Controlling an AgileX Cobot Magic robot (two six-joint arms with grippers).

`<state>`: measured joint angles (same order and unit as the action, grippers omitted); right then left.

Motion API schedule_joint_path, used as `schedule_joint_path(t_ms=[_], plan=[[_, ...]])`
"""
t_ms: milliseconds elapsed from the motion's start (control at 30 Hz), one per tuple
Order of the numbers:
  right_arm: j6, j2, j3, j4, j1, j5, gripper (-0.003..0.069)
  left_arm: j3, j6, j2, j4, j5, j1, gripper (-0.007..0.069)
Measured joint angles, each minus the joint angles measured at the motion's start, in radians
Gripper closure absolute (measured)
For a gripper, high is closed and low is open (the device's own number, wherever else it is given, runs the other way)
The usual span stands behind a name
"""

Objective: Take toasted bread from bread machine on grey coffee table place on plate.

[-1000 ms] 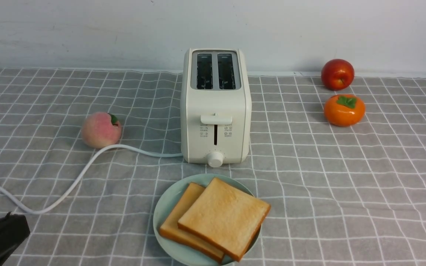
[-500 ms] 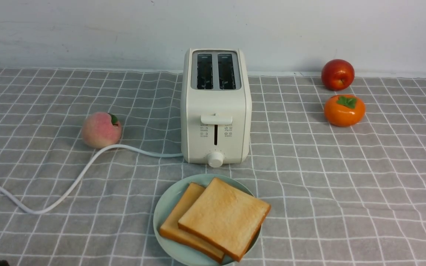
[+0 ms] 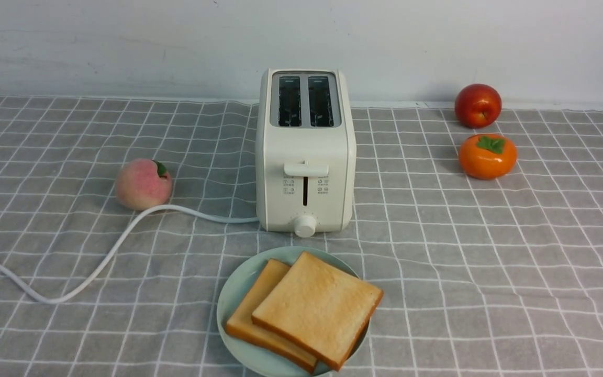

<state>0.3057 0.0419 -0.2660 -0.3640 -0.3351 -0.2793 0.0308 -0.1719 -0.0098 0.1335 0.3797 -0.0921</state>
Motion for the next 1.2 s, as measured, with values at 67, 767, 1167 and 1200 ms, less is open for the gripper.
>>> schedule_joint_path(t_ms=[67,767,1167,1200], plan=[[0.000,0.000,0.000,0.000,0.000,0.000,0.0575,0.000,0.000,0.000,0.000,0.000,0.000,0.0592],[-0.003,0.000,0.000,0.104,0.000,0.029,0.0550,0.000,0.000,0.000,0.000,0.001,0.000,0.0575],[-0.192,0.000,0.002,0.398,0.000,0.053,0.0535,0.000,0.000,0.000,0.000,0.003,0.000,0.0565],[-0.195,-0.003,0.008,0.397,0.006,0.054,0.0534,0.000,0.000,0.000,0.000,0.003,0.000,0.0564]])
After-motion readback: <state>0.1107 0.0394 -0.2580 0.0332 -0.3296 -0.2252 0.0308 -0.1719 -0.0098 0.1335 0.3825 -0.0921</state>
